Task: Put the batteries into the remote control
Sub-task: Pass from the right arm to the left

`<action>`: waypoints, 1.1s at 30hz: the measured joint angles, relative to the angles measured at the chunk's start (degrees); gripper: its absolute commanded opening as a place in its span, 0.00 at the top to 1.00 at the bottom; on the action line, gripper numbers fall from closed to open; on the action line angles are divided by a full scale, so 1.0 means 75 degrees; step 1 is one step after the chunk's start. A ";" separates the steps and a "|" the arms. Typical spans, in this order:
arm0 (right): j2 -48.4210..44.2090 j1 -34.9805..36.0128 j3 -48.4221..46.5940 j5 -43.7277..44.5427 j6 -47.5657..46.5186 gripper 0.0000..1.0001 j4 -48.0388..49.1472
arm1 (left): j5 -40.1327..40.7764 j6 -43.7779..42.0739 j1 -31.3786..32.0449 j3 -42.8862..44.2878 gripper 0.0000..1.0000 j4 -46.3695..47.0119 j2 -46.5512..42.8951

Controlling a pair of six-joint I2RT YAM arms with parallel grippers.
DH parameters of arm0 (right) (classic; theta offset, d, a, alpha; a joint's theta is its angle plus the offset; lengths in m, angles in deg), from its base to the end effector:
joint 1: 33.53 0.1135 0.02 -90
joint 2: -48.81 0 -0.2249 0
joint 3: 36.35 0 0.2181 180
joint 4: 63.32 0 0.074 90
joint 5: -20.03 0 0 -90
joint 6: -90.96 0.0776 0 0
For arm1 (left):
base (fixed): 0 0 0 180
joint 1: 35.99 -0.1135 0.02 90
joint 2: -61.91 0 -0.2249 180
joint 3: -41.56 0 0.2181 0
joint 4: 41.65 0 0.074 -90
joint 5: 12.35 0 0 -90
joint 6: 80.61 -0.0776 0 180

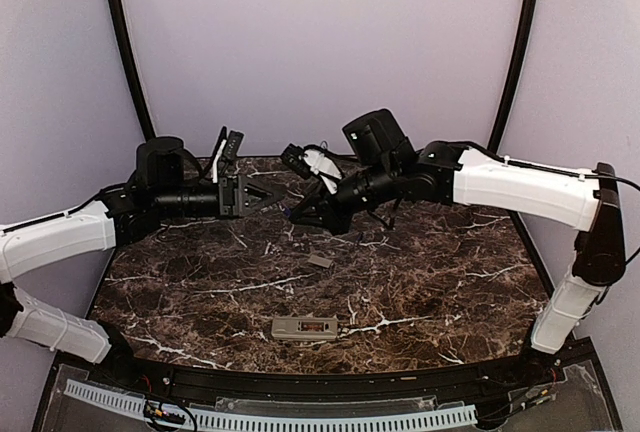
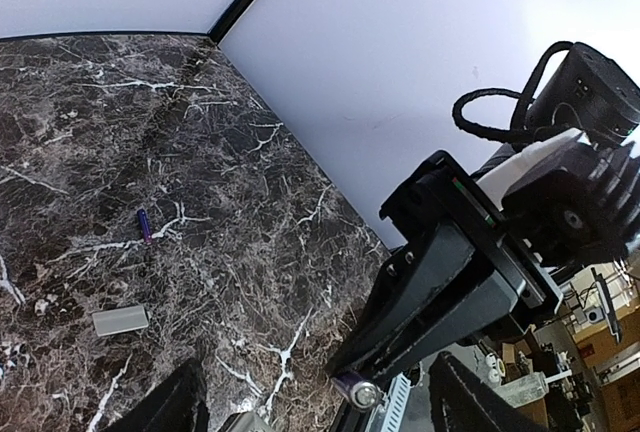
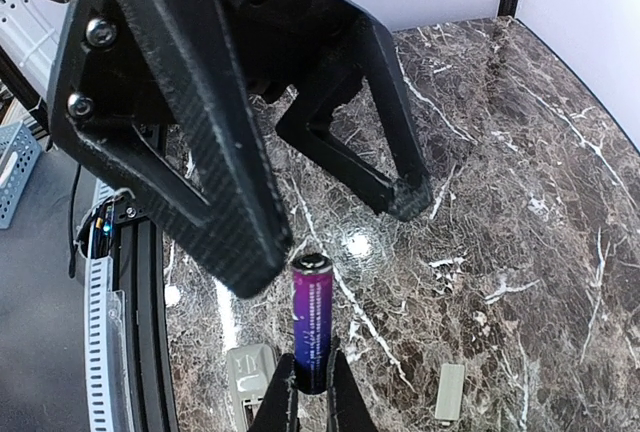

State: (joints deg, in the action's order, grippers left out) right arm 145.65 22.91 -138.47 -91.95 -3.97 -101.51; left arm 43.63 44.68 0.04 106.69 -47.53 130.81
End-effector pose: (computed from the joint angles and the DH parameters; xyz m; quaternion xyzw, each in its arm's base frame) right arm 0.1895 0.3381 0.2776 -0.5184 0.6951 0.3547 0.3497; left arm 0.2114 -0.2075 0.2858 0.1934 0.7294 -0.5412 0.3709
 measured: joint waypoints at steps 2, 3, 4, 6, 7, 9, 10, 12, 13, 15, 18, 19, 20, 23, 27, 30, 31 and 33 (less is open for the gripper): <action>0.0000 0.0041 -0.0050 0.0003 -0.0061 1.00 -0.0009 | -0.0012 -0.0003 0.0061 0.0058 0.34 0.0020 0.0073; 0.0000 0.0052 -0.0082 0.0006 -0.0085 1.00 -0.0009 | -0.0017 0.0000 0.0085 0.0082 0.37 0.0023 0.0099; 0.0000 0.0055 -0.0114 0.0006 -0.0108 1.00 -0.0009 | -0.0017 -0.0012 0.0102 0.0087 0.44 0.0041 0.0114; 0.0000 0.0055 -0.0157 0.0003 -0.0140 1.00 -0.0009 | -0.0029 0.0015 0.0137 0.0102 0.51 0.0050 0.0143; 0.0000 0.0055 -0.0172 0.0003 -0.0157 1.00 -0.0003 | -0.0032 -0.0012 0.0152 0.0117 0.52 0.0050 0.0172; 0.0000 0.0058 -0.0189 0.0000 -0.0195 1.00 -0.0003 | -0.0038 -0.0017 0.0163 0.0163 0.58 0.0064 0.0251; 0.0000 0.0061 -0.0195 0.0020 -0.0216 1.00 -0.0015 | -0.0055 0.0000 0.0166 0.0178 0.63 0.0070 0.0277; 0.0003 0.0061 -0.0198 0.0050 -0.0251 1.00 -0.0050 | -0.0102 -0.0026 0.0169 0.0198 0.71 0.0082 0.0309; 0.0003 0.0061 -0.0198 0.0052 -0.0259 1.00 -0.0070 | -0.0119 -0.0015 0.0172 0.0201 0.77 0.0090 0.0312; 0.0003 0.0061 -0.0198 0.0087 -0.0271 1.00 -0.0076 | -0.0172 -0.0029 0.0187 0.0210 0.87 0.0111 0.0312; 0.0003 0.0061 -0.0207 0.0189 -0.0274 1.00 -0.0070 | -0.0230 -0.0020 0.0198 0.0242 0.99 0.0131 0.0312; 0.0006 0.0061 -0.0213 0.0224 -0.0268 1.00 -0.0070 | -0.0230 -0.0041 0.0201 0.0256 1.00 0.0122 0.0312; 0.0003 0.0058 -0.0219 0.0265 -0.0265 1.00 -0.0061 | -0.0236 -0.0050 0.0201 0.0265 1.00 0.0125 0.0312; 0.0003 0.0061 -0.0224 0.0315 -0.0259 0.96 -0.0020 | -0.0239 -0.0041 0.0201 0.0271 1.00 0.0143 0.0312; 0.0003 0.0061 -0.0207 0.0341 -0.0184 0.58 0.0082 | -0.0169 -0.0012 0.0201 0.0256 1.00 0.0198 0.0268; -0.0184 -0.0009 0.0192 0.0219 0.0189 0.43 0.0714 | 0.0079 0.0067 0.0198 0.0020 1.00 0.0472 -0.0017; -0.0376 -0.0041 0.0533 0.0087 0.0402 0.38 0.1037 | 0.0169 0.0131 0.0201 -0.0102 1.00 0.0618 -0.0169; -0.0842 -0.0128 0.1355 -0.0189 0.0991 0.25 0.1853 | 0.0440 0.0265 0.0198 -0.0431 1.00 0.1081 -0.0565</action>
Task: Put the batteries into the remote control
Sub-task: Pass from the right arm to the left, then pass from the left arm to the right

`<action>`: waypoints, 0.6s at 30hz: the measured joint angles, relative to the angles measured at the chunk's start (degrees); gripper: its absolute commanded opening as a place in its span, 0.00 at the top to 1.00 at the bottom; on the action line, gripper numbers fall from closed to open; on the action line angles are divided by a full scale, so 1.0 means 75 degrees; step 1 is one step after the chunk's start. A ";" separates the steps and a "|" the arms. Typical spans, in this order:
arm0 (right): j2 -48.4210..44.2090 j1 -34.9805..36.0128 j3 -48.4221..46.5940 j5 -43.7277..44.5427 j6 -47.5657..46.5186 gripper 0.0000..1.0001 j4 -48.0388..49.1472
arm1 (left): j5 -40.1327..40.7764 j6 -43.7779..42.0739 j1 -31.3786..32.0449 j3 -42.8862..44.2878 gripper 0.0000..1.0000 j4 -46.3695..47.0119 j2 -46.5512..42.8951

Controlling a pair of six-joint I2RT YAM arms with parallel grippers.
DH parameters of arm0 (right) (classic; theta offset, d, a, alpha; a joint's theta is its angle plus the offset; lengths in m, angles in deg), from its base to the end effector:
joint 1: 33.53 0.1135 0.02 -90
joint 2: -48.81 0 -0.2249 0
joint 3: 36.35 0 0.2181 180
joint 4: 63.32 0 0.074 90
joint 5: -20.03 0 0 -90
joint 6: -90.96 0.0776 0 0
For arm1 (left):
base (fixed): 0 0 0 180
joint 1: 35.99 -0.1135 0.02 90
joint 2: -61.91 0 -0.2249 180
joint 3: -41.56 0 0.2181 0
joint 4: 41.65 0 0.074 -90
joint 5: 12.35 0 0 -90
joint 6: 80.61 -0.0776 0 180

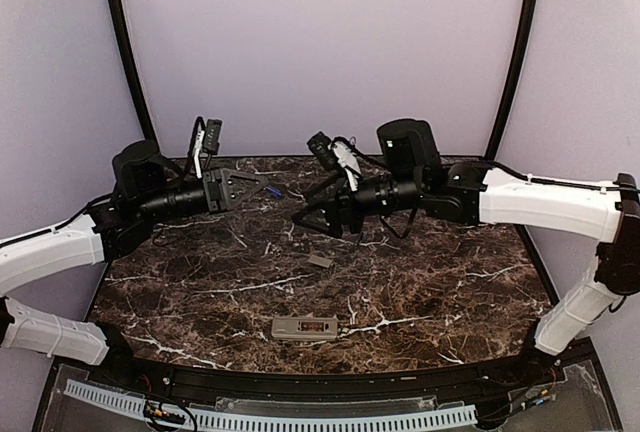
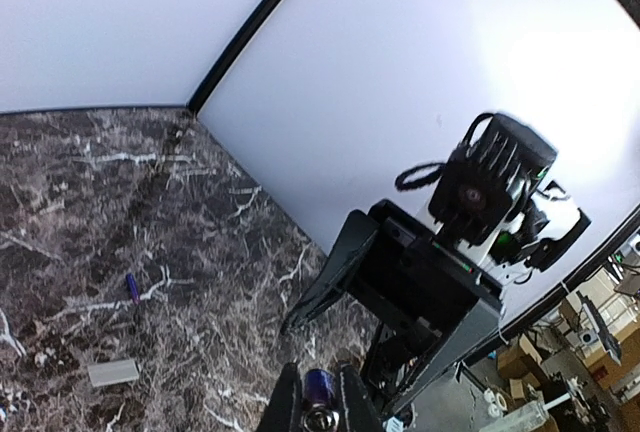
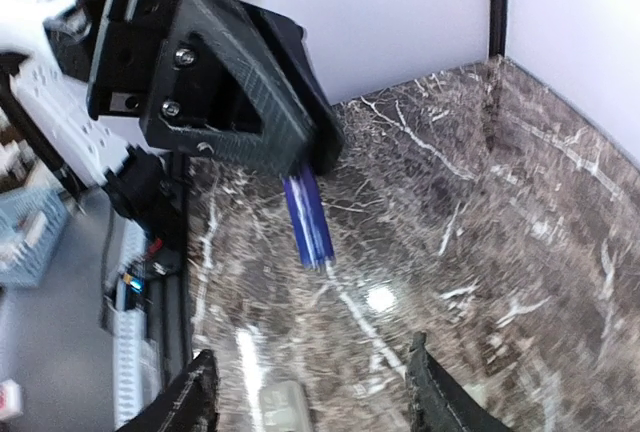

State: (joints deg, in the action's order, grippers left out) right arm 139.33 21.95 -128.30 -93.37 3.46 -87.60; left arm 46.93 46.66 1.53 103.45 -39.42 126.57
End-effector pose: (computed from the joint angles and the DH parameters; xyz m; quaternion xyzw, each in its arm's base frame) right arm 0.1865 0.3255 0.2874 -0.4643 0.6802 0.4102 0.3918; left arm 0.1998 -0.2034 0.3049 0.1879 0.6846 -0.5616 0.4249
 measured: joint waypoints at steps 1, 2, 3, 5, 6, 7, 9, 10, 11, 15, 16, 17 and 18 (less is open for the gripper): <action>-0.0242 -0.0029 0.0420 -0.0137 0.0364 0.24 0.0458 | 0.0152 0.0096 0.0003 -0.0152 1.00 0.0294 -0.0184; -0.0431 -0.0058 0.0769 -0.0248 0.0740 0.24 0.0968 | 0.0312 0.0192 0.0000 -0.0306 1.00 0.0644 -0.0356; -0.0568 -0.0079 0.1046 -0.0326 0.1125 0.25 0.1489 | 0.0475 0.0294 0.0003 -0.0440 1.00 0.1005 -0.0507; -0.0670 -0.0064 0.1335 -0.0373 0.1827 0.26 0.2445 | 0.0737 0.0446 0.0006 -0.0600 1.00 0.1635 -0.0682; -0.0667 -0.0044 0.1399 -0.0356 0.2192 0.26 0.2967 | 0.0930 0.0548 0.0023 -0.0664 1.00 0.2159 -0.0743; -0.0662 -0.0026 0.1413 -0.0350 0.2448 0.26 0.3281 | 0.0973 0.0568 0.0029 -0.0676 1.00 0.2285 -0.0752; -0.0638 0.0000 0.1393 -0.0347 0.3042 0.24 0.3993 | 0.1177 0.0705 0.0090 -0.0705 1.00 0.2891 -0.0746; -0.0603 0.0006 0.1343 -0.0370 0.3302 0.24 0.4281 | 0.1236 0.0755 0.0128 -0.0711 1.00 0.3156 -0.0737; -0.0533 0.0015 0.1250 -0.0411 0.3526 0.27 0.4532 | 0.1274 0.0796 0.0160 -0.0714 1.00 0.3392 -0.0726; -0.0125 0.0085 0.0778 -0.0571 0.4159 0.41 0.5161 | 0.1341 0.0889 0.0332 -0.0711 1.00 0.4004 -0.0595; -0.0035 0.0096 0.0676 -0.0624 0.4264 0.43 0.5231 | 0.1341 0.0898 0.0373 -0.0711 1.00 0.4083 -0.0545; 0.0055 0.0108 0.0568 -0.0688 0.4366 0.47 0.5278 | 0.1341 0.0906 0.0405 -0.0711 1.00 0.4144 -0.0495; 0.0108 0.0117 0.0484 -0.0711 0.4395 0.50 0.5295 | 0.1341 0.0918 0.0434 -0.0711 1.00 0.4182 -0.0458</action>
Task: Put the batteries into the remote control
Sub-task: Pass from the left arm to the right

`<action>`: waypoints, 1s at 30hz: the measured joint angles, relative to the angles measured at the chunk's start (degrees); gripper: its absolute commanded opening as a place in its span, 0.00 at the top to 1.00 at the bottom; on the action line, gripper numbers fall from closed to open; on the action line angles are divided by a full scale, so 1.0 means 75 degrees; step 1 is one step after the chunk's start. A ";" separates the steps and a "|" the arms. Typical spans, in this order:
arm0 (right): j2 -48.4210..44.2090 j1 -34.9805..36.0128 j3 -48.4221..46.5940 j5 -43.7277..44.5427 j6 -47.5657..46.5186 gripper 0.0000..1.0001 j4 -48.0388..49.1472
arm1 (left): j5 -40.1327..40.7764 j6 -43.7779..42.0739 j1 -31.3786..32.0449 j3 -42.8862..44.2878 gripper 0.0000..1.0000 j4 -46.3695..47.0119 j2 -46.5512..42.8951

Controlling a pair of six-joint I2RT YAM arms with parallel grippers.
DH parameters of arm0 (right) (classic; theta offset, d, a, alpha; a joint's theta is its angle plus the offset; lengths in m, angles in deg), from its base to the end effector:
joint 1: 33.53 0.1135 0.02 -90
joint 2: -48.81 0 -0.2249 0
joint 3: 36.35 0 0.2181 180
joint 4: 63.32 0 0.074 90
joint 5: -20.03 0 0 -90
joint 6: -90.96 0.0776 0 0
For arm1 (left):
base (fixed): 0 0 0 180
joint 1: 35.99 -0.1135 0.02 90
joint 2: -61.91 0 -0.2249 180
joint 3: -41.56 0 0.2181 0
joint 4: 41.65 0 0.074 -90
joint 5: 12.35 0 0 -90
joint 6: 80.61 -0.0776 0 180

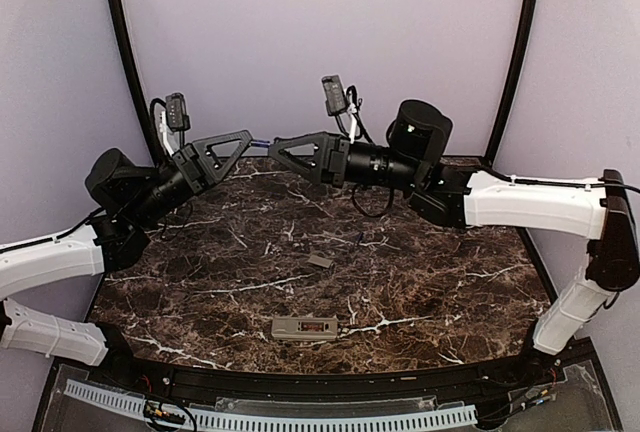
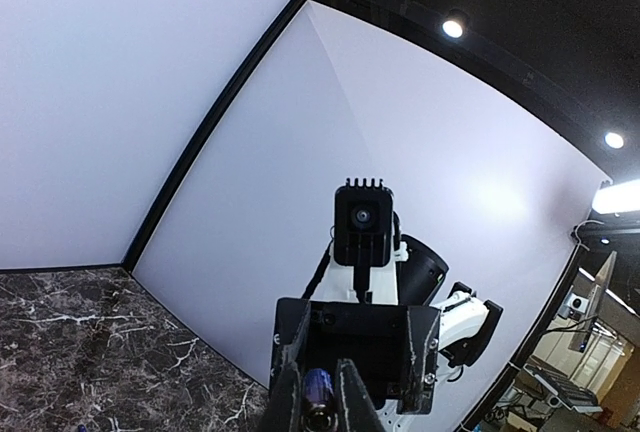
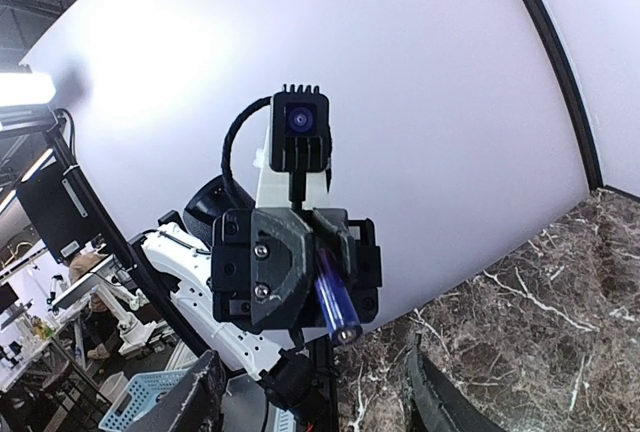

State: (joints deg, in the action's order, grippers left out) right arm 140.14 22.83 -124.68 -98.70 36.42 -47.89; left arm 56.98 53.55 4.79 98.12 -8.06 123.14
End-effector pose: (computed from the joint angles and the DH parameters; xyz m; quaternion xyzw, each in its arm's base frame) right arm 0.1804 0.3385 0.3575 -0.3002 0.5617 0.6505 0.4138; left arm 0.1771 -0.1889 0.3638 0.1397 0.5042 -0.6393 0.5634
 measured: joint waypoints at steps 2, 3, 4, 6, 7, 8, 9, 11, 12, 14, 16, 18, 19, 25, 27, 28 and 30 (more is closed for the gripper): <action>0.0125 0.0006 -0.0189 -0.0117 0.0175 0.57 0.0055 | -0.0003 0.0003 0.0041 0.0000 1.00 0.0020 0.0044; 0.0163 0.0006 -0.0262 -0.0160 0.0189 0.59 0.0055 | -0.0003 0.0003 0.0047 0.0000 1.00 0.0026 0.0050; 0.0210 0.0009 -0.0358 -0.0210 0.0262 0.60 0.0061 | -0.0003 0.0003 0.0055 0.0000 1.00 0.0035 0.0050; 0.0323 0.0015 -0.0583 -0.0277 0.0323 0.63 0.0032 | -0.0006 0.0003 0.0079 0.0003 1.00 0.0102 0.0055; 0.0391 0.0015 -0.0711 -0.0315 0.0356 0.66 0.0012 | -0.0009 0.0000 0.0093 0.0003 1.00 0.0143 0.0061; 0.0428 0.0017 -0.0775 -0.0338 0.0347 0.67 -0.0003 | -0.0017 0.0003 0.0105 0.0003 1.00 0.0187 0.0076; 0.0455 0.0023 -0.0822 -0.0350 0.0370 0.68 -0.0017 | -0.0041 0.0000 0.0119 0.0009 1.00 0.0224 0.0090; 0.0481 0.0023 -0.0828 -0.0382 0.0382 0.73 -0.0047 | -0.0052 0.0003 0.0137 0.0012 1.00 0.0251 0.0122; 0.0490 0.0032 -0.0828 -0.0396 0.0382 0.76 -0.0079 | -0.0067 0.0003 0.0137 0.0012 1.00 0.0271 0.0146; 0.0495 0.0032 -0.0828 -0.0408 0.0361 0.79 -0.0154 | -0.0085 0.0006 0.0140 0.0012 1.00 0.0289 0.0169; 0.0495 0.0032 -0.0831 -0.0408 0.0379 0.80 -0.0219 | -0.0111 -0.0003 0.0154 0.0012 1.00 0.0335 0.0181; 0.0495 0.0032 -0.0831 -0.0425 0.0364 0.83 -0.0248 | -0.0111 0.0000 0.0163 0.0012 1.00 0.0344 0.0181; 0.0495 0.0032 -0.0831 -0.0431 0.0358 0.87 -0.0254 | -0.0111 0.0000 0.0166 0.0012 1.00 0.0350 0.0184; 0.0493 0.0029 -0.0831 -0.0425 0.0300 1.00 -0.0306 | -0.0166 0.0055 0.0175 0.0023 1.00 0.0495 0.0248; 0.0493 0.0029 -0.0831 -0.0425 0.0245 1.00 -0.0312 | -0.0166 0.0070 0.0175 0.0023 1.00 0.0519 0.0256; 0.0493 0.0029 -0.0831 -0.0428 0.0221 1.00 -0.0312 | -0.0166 0.0073 0.0175 0.0023 1.00 0.0527 0.0265; 0.0490 0.0029 -0.0831 -0.0428 0.0192 1.00 -0.0321 | -0.0166 0.0070 0.0175 0.0026 0.97 0.0533 0.0271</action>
State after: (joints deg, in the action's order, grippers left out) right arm 143.81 23.05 -130.91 -101.92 37.86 -50.29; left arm 55.74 54.07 6.10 98.32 -4.06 125.17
